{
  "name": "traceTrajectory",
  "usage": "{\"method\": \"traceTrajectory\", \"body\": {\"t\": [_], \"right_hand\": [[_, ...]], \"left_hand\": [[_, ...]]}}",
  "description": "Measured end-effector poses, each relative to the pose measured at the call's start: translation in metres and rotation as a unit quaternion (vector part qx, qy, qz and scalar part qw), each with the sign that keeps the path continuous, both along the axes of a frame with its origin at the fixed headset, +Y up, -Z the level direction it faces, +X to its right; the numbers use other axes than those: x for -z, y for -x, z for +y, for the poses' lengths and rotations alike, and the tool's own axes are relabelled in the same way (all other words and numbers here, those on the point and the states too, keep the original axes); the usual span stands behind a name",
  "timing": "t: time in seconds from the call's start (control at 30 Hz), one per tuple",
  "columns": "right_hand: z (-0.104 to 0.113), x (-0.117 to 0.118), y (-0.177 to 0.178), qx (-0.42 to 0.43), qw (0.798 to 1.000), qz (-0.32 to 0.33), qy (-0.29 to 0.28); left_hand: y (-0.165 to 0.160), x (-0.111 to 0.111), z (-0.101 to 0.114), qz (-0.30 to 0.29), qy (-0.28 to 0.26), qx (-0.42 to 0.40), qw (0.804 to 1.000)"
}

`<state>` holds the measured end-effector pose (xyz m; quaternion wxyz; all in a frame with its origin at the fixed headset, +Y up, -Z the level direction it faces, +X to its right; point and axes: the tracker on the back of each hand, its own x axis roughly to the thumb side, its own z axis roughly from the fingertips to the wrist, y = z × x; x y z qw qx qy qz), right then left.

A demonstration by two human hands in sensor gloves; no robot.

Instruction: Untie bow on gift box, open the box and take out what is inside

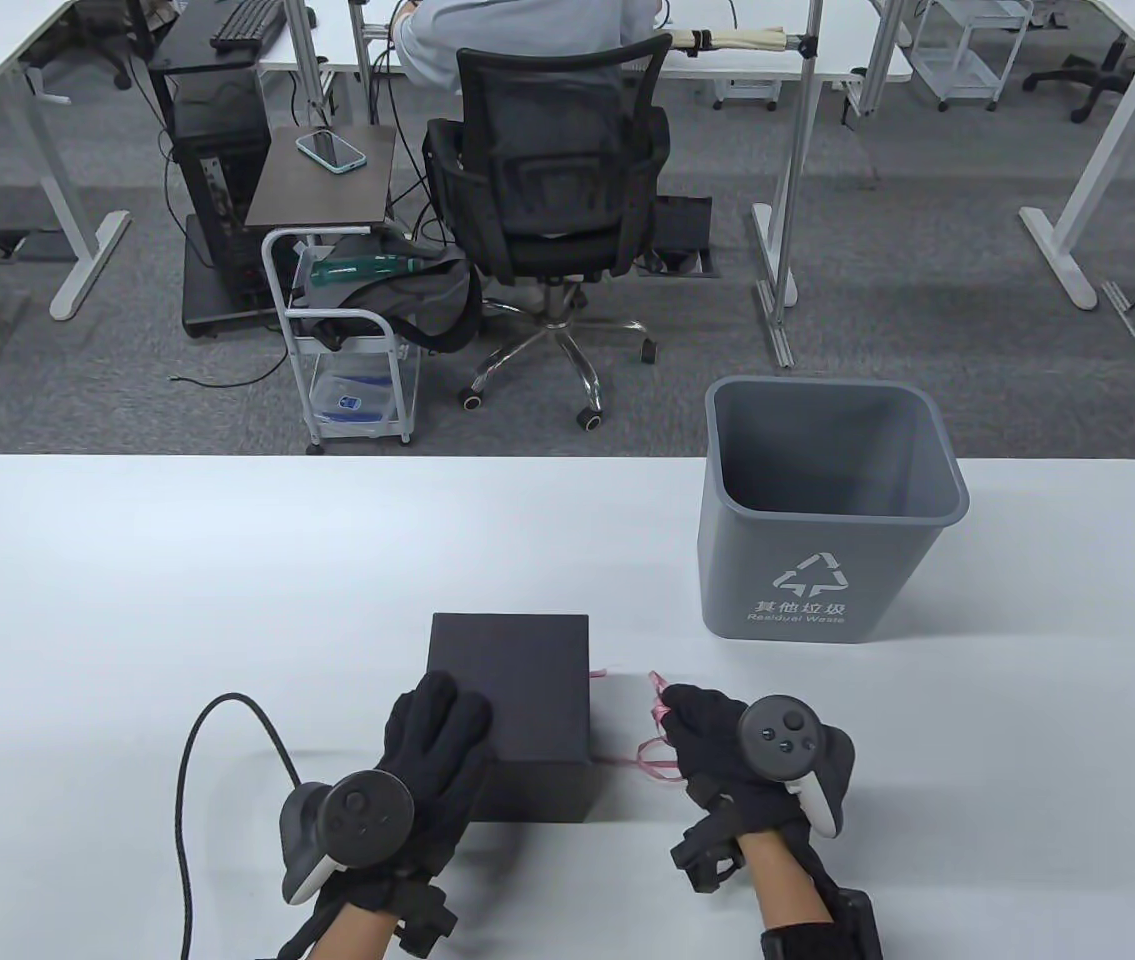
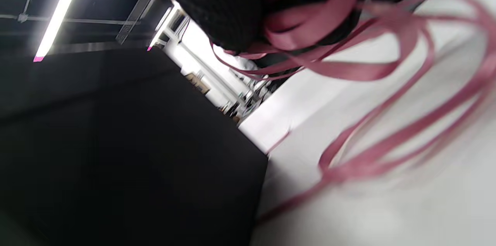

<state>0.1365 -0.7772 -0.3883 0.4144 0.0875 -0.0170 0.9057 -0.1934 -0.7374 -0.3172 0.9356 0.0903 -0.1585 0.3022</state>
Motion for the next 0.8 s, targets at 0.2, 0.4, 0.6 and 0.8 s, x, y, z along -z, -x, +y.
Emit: {"method": "traceTrajectory", "body": {"t": [0.2,0.4,0.6,0.8], "right_hand": [[-0.018,0.010,0.021,-0.095,0.991,0.066,0.073],[-0.028,0.010,0.031,-0.134,0.967,0.138,0.168],[-0.028,0.015,0.052,-0.209,0.970,0.096,0.075],[-0.020,0.017,0.067,-0.273,0.955,0.119,0.004]], "left_hand": [[0.000,0.000,0.000,0.000,0.001,-0.002,1.000],[0.000,0.000,0.000,-0.001,0.003,-0.004,1.000],[0.001,0.001,-0.001,-0.002,0.003,-0.008,1.000],[0.001,0.001,-0.001,-0.002,0.004,-0.012,1.000]]}}
